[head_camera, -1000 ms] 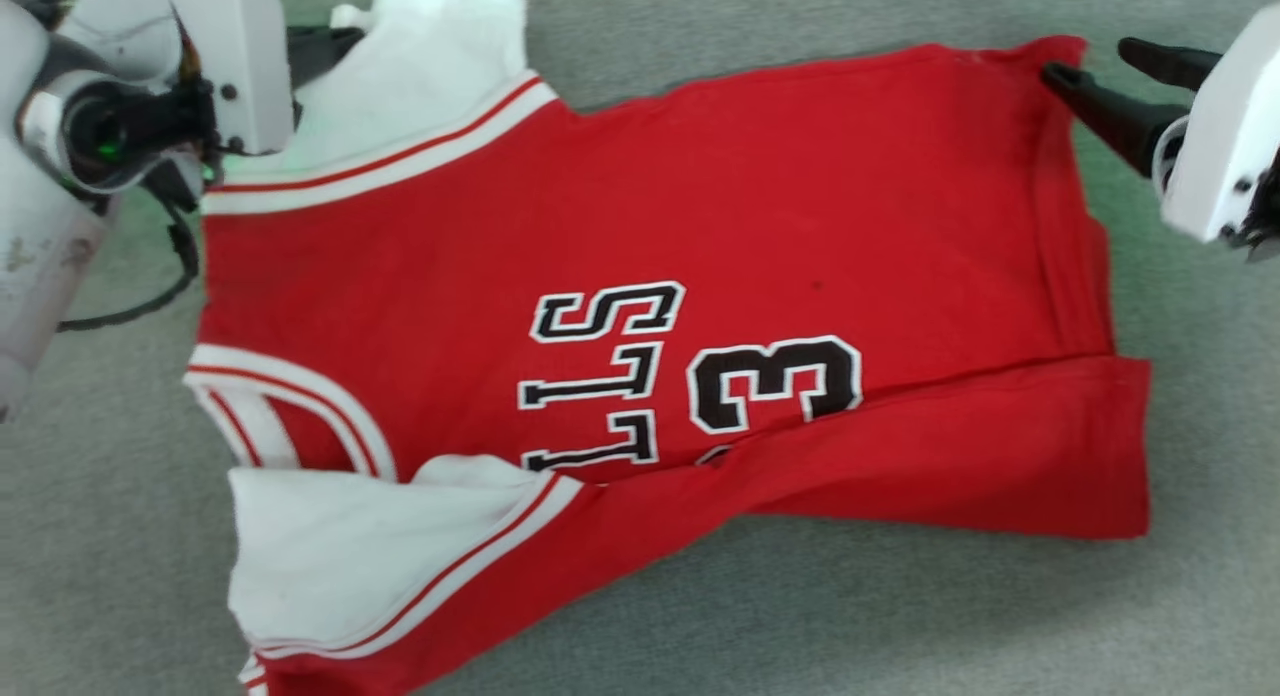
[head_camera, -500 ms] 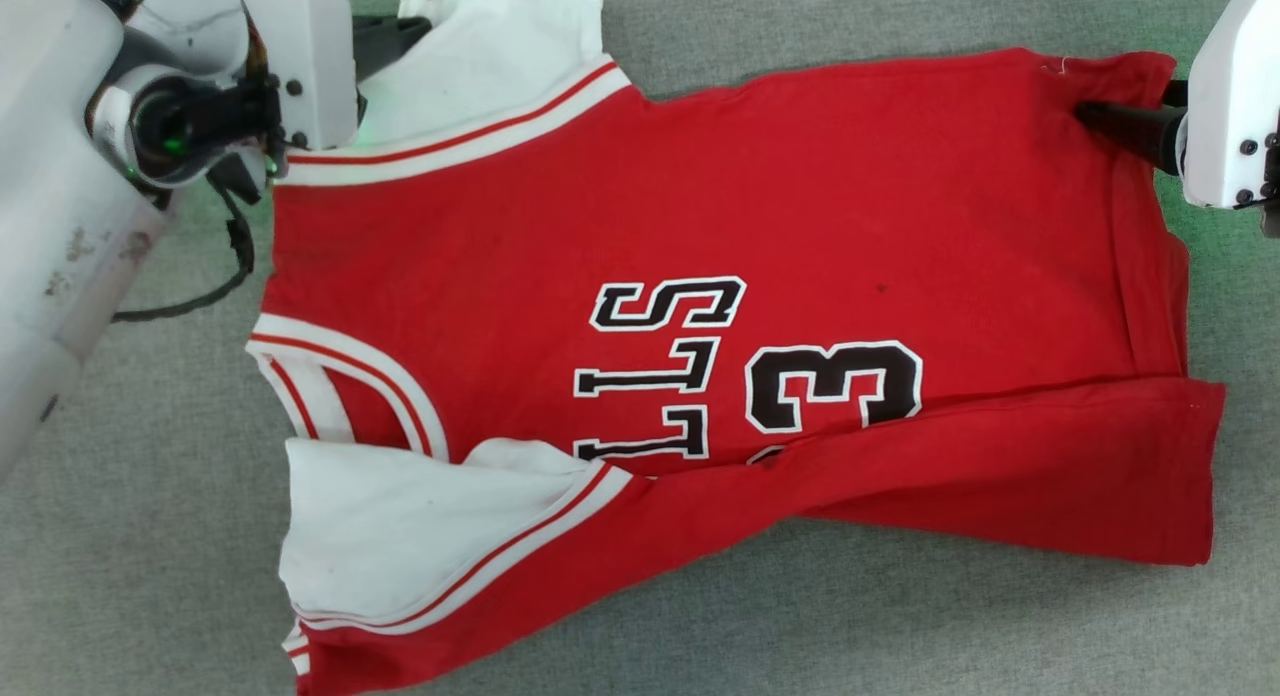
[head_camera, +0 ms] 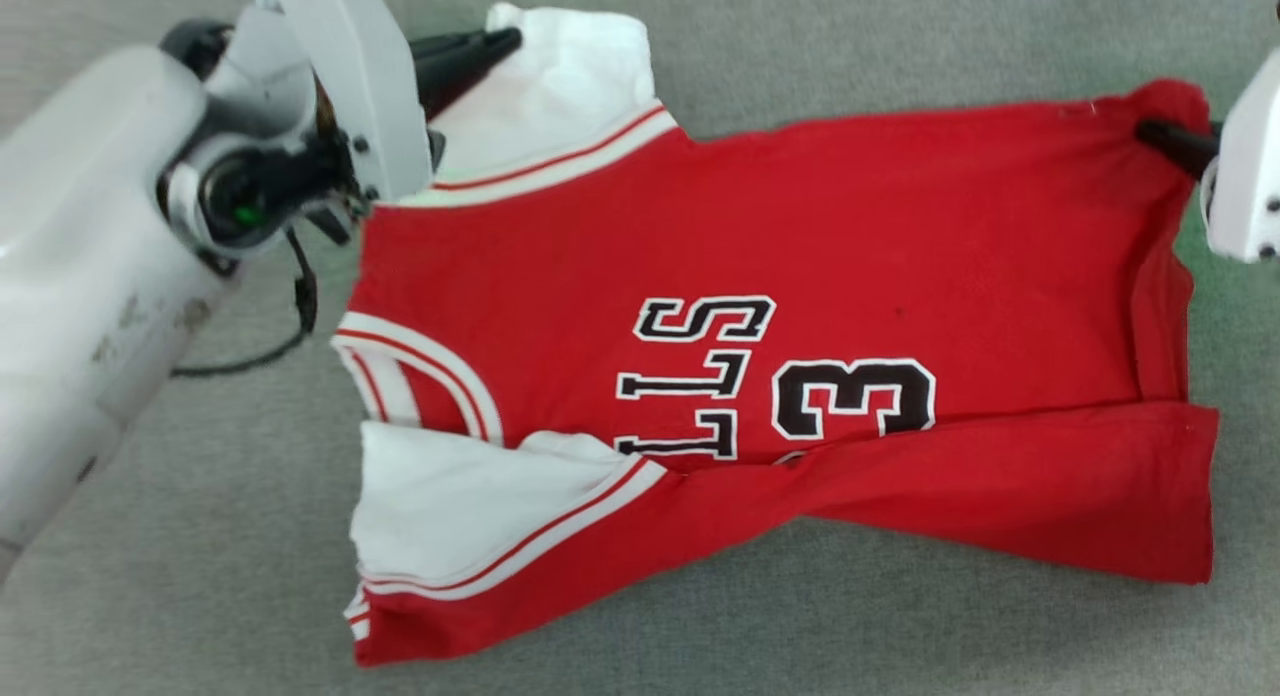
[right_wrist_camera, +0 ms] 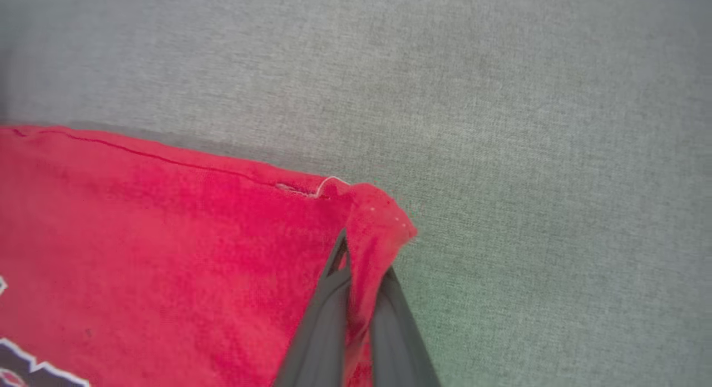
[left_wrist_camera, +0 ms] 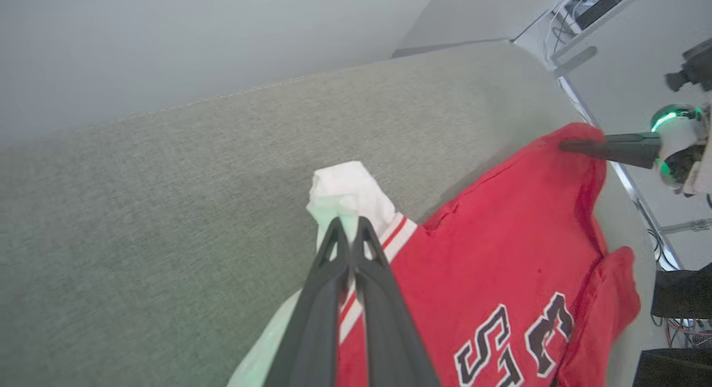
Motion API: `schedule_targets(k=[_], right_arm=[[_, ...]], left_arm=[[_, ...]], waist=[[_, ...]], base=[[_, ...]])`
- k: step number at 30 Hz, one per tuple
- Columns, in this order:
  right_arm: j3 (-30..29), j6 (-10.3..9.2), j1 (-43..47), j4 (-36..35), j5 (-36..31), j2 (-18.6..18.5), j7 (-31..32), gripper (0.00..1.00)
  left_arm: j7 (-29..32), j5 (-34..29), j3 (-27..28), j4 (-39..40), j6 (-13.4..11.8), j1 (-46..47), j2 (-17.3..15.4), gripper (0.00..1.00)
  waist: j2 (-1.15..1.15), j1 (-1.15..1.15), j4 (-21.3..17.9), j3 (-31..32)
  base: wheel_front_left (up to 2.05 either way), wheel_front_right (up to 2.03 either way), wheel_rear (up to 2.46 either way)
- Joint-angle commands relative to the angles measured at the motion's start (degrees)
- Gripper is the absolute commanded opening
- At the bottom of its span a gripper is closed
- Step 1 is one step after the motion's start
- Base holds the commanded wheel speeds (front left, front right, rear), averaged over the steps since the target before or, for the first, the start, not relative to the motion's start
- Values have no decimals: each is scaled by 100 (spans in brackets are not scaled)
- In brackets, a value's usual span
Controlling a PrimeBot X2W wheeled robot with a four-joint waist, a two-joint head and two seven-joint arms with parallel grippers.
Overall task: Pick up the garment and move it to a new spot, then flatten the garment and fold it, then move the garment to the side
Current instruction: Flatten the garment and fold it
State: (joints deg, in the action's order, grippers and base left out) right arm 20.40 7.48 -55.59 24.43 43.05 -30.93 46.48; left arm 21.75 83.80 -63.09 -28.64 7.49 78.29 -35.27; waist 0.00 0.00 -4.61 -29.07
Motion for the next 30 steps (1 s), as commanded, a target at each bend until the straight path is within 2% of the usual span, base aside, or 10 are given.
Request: schedule_targets(k=[1, 4, 10, 16, 24, 30], right_arm=[[27, 1, 188, -100, 121, -117, -75, 0], [92, 1, 562, -404, 268, -374, -163, 0], [18, 1, 1523, -1261, 554, -868, -166, 0], [-408, 1, 2575, -2132, 745, -1267, 42, 0], [-1294, 1, 4025, -3043, 677, -1320, 398, 0], [-1816, 1, 4789, -3394, 515, -1074, 588, 0]], left_arm=[[-139, 61, -8, 212, -6, -163, -85, 0], [-462, 94, -55, 809, -6, -416, -312, 0], [-1082, 99, -223, 2112, -6, -1049, -1017, 0], [-1736, -10, -418, 3157, -6, -1679, -1698, 0], [-2631, -108, -668, 3885, -6, -2539, -2293, 0], [-3063, -134, -816, 3916, -6, -3074, -2322, 0]], waist=[[0, 0, 316, 424], [0, 0, 481, 669], [0, 0, 730, 1008], [0, 0, 891, 1147], [0, 0, 982, 1235], [0, 0, 1014, 1201]], base=[[0, 0, 0], [0, 0, 0], [0, 0, 0], [0, 0, 0], [0, 0, 0], [0, 0, 0]])
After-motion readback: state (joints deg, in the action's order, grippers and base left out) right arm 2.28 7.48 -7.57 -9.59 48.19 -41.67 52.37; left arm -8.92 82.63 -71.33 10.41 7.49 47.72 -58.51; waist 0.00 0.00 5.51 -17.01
